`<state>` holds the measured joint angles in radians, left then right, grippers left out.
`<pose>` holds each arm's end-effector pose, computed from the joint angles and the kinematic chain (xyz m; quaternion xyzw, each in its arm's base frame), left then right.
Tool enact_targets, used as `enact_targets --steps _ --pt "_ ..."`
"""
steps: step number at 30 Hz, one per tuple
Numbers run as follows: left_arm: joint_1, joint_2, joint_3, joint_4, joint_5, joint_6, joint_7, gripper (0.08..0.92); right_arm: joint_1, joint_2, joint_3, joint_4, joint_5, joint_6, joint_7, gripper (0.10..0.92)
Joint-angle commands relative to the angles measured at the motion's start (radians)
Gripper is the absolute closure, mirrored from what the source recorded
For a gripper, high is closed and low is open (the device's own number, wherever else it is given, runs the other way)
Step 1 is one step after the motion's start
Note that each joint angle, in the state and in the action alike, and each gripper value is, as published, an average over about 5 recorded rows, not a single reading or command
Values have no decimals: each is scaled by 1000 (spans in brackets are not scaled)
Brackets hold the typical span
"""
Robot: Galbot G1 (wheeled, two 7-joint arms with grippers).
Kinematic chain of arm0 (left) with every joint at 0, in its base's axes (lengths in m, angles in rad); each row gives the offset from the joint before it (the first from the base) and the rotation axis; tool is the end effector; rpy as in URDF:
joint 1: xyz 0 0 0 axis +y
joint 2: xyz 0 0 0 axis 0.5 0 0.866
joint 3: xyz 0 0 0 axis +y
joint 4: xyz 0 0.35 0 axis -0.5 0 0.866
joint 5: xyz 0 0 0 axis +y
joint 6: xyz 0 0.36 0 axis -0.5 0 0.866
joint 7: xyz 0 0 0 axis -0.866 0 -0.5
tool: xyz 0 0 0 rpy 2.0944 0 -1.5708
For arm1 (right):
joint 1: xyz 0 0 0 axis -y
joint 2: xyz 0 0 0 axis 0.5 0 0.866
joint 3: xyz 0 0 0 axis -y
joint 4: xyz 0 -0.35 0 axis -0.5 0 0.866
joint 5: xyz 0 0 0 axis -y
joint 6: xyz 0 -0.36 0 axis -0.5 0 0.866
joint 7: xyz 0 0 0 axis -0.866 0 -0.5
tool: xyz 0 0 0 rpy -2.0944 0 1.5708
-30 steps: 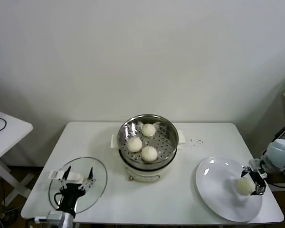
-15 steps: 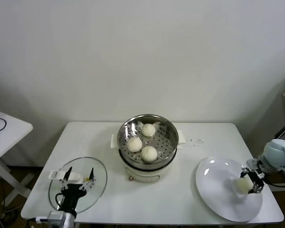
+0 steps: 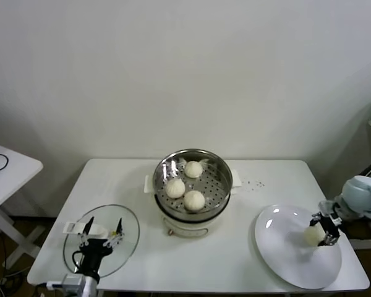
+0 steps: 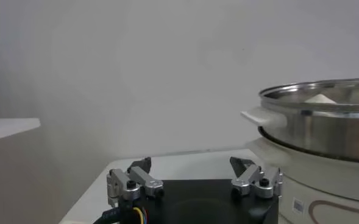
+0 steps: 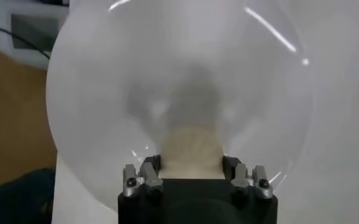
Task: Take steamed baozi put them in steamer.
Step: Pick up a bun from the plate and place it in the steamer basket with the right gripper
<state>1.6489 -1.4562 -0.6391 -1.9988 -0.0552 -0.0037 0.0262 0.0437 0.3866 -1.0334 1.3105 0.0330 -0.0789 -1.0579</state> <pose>0.1579 0.0604 -0.3449 0.0112 -0.9954 -0.0497 0.0813 0.4360 -0.2788 -0.2215 0.5090 -0.5183 0.5023 0.4691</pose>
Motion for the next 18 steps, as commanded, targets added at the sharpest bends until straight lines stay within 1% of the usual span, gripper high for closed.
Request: enact_targets --steps 1,5,10,18 --pt "3 0 4 -8 -1 -2 2 177 211 6 -65 31 240 -88 -63 371" --pt "6 0 11 -16 -1 -3 3 177 344 32 -134 30 295 -99 -81 369" --pt "6 3 18 -23 0 -2 2 177 545 95 -291 29 381 -112 -92 368" --pt "3 10 26 -33 1 -3 3 177 802 251 -488 11 553 -143 -92 364"
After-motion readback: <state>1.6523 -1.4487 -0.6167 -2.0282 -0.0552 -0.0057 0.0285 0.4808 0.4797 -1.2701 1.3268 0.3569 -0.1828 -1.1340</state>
